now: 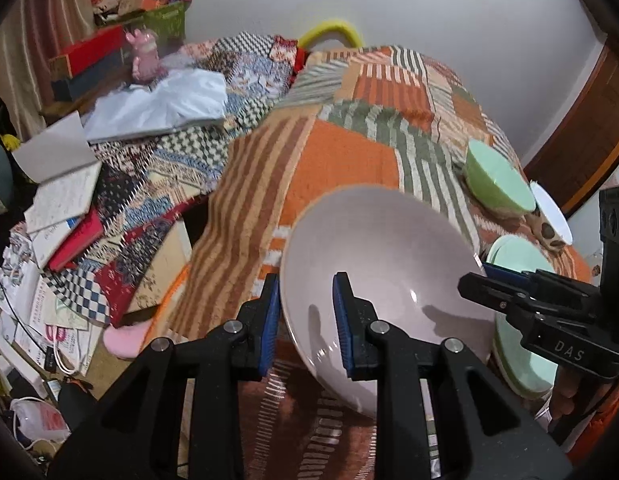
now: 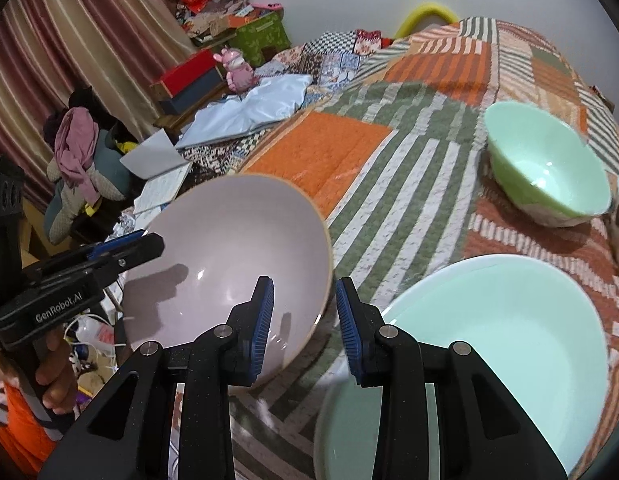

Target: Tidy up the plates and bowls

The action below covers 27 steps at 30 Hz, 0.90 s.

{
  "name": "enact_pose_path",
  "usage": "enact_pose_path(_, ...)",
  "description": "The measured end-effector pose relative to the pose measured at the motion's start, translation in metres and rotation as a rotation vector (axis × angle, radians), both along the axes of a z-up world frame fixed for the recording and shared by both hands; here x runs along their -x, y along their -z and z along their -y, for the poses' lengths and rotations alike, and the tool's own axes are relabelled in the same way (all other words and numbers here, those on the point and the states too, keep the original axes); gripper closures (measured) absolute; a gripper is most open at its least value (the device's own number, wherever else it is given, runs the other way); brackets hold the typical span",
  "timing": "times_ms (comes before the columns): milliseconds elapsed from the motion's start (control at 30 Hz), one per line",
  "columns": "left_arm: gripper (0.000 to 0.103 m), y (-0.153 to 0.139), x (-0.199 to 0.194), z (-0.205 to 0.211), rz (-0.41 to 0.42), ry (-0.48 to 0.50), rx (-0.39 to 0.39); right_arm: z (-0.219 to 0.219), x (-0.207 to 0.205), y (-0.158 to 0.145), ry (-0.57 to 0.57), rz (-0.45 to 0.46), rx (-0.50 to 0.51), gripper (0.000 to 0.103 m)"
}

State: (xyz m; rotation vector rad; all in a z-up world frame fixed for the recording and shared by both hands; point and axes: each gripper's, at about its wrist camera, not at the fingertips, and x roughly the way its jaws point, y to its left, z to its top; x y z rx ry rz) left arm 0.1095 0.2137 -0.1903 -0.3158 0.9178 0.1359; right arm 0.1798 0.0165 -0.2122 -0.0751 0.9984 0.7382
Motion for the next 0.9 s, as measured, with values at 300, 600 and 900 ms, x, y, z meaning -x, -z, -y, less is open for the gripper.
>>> enact_pose_path(300, 0.067, -0.034, 0.003, 0.019, 0.066, 0.007, -0.065, 0.03, 0.0, -0.021, 0.039, 0.062, -0.027, 0.073)
enact_pose_path(600, 0.044, -0.064, -0.009, 0.059, 0.129, 0.063, -0.133, 0.073, -0.007, -0.042, 0.114, 0.143, -0.049, 0.055)
enact_pose_path(900, 0.028, -0.074, -0.05, 0.102, 0.134, 0.117, -0.138, 0.125, -0.032, -0.039, 0.227, 0.142, -0.065, 0.055)
